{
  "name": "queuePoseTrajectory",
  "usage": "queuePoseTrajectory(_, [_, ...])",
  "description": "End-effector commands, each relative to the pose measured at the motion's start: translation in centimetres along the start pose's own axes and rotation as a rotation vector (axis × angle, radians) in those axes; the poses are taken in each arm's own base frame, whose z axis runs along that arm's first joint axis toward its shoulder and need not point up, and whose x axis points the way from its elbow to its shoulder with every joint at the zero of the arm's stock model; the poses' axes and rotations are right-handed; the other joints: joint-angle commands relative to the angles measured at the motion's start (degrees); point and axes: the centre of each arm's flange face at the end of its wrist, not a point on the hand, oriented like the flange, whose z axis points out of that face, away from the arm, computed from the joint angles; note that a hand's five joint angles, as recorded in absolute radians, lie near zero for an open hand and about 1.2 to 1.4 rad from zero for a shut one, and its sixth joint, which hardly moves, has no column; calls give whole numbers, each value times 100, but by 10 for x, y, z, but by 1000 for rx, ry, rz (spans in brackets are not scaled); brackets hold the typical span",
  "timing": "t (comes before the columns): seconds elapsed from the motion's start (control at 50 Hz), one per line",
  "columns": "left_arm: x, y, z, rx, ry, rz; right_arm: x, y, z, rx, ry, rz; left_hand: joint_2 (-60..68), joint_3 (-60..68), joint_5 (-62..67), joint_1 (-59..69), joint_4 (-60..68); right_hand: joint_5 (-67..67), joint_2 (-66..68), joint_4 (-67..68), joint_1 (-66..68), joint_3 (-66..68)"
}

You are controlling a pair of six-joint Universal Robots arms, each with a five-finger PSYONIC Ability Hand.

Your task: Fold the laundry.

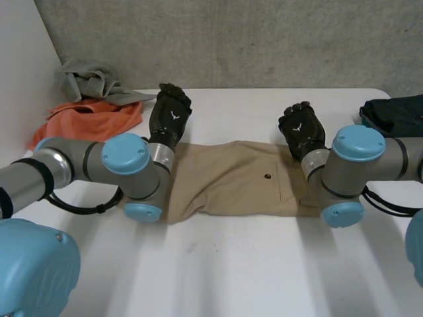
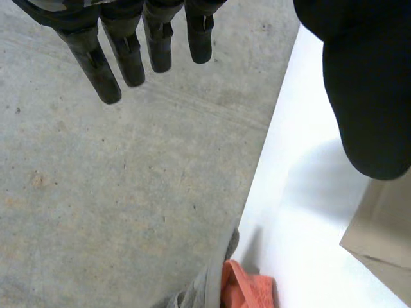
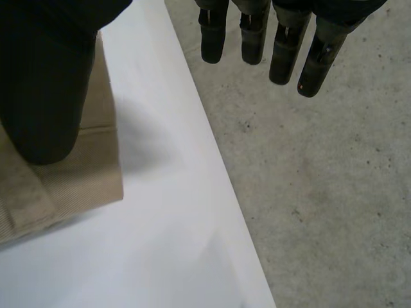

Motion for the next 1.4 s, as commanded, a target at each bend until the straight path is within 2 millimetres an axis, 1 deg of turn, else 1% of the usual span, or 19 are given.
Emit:
queuePoseTrajectory(0.02, [-22,-23,-9,44,-38,-56,38,-24,-13,25,51,184,-247,-257,-290,-127,-223,-381,-269,-345,-148,-232])
queuePoseTrajectory(0.14, [-36,-35,-44,12,9,-129,78,-25,-62,-95,7,409,-247,-257,-290,-127,-223,-381,-269,-345,-148,-232])
queuePoseTrajectory(0.2, [-46,-48,-69,6,40,-192,75,-18,-81,-184,-80,473,-247,-257,-290,-127,-223,-381,-269,-345,-148,-232])
queuePoseTrajectory(0.3, [-53,-51,-109,-32,91,-315,41,0,-118,-337,-310,577,-247,-257,-290,-127,-223,-37,76,-1,196,112])
queuePoseTrajectory(0.5, [-44,-60,-139,-42,153,-389,24,18,-116,-325,-332,593,-247,-257,-290,-127,-223,1157,1269,1193,1389,1305])
queuePoseTrajectory(0.56, [-43,-58,-140,-50,159,-387,18,25,-108,-310,-317,580,-247,-257,-290,-127,-223,2666,2779,2702,2899,2815])
queuePoseTrajectory(0.64, [-43,-57,-140,-53,157,-387,17,29,-101,-285,-292,562,-247,-257,-290,-127,-223,6613,6725,6649,6846,6762])
queuePoseTrajectory(0.76, [-47,-58,-139,-46,147,-388,30,38,-101,-305,-249,550,-247,-257,-290,-127,-223,6619,6731,6655,6852,6768])
queuePoseTrajectory(0.86, [-52,-59,-137,-43,133,-387,58,36,-111,-307,-199,493,-247,-257,-290,-127,-223,6619,6731,6655,6852,6768])
queuePoseTrajectory(0.96, [-61,-60,-141,-43,123,-390,96,56,-122,-369,-138,314,-247,-257,-290,-127,-223,6619,6731,6655,6852,6768])
queuePoseTrajectory(1.04, [-68,-59,-144,-46,109,-392,104,60,-121,-365,-151,144,-247,-257,-290,-127,-223,6619,6731,6655,6852,6768])
queuePoseTrajectory(1.08, [-70,-57,-145,-53,104,-391,104,56,-121,-345,-160,88,-247,-257,-290,-127,-223,6619,6731,6655,6852,6768])
queuePoseTrajectory(1.18, [-75,-57,-145,-52,93,-393,75,-25,-117,-53,-231,-63,-247,-257,-290,-127,-223,6619,6731,6655,6852,6768])
queuePoseTrajectory(1.24, [-78,-56,-144,-52,82,-392,56,-59,-121,101,-270,-90,-247,-257,-290,-127,-223,6619,6731,6655,6852,6768])
queuePoseTrajectory(1.26, [-81,-56,-143,-50,72,-393,40,-80,-125,209,-313,-98,-247,-257,-290,-127,-223,6619,6731,6655,6852,6768])
queuePoseTrajectory(1.3, [-83,-57,-142,-48,66,-393,24,-94,-129,309,-358,-104,-247,-257,-290,-127,-223,6619,6731,6655,6852,6768])
queuePoseTrajectory(1.32, [-84,-57,-142,-47,63,-393,3,-105,-134,399,-416,-105,-247,-257,-290,-127,-223,6619,6731,6655,6852,6768])
queuePoseTrajectory(1.34, [-87,-57,-139,-43,51,-396,-21,-111,-139,472,-480,-98,-247,-257,-290,-127,-223,6619,6731,6655,6852,6768])
queuePoseTrajectory(1.4, [-91,-57,-137,-42,39,-405,-52,-125,-146,563,-565,-77,-247,-257,-290,-127,-223,6619,6731,6655,6852,6768])
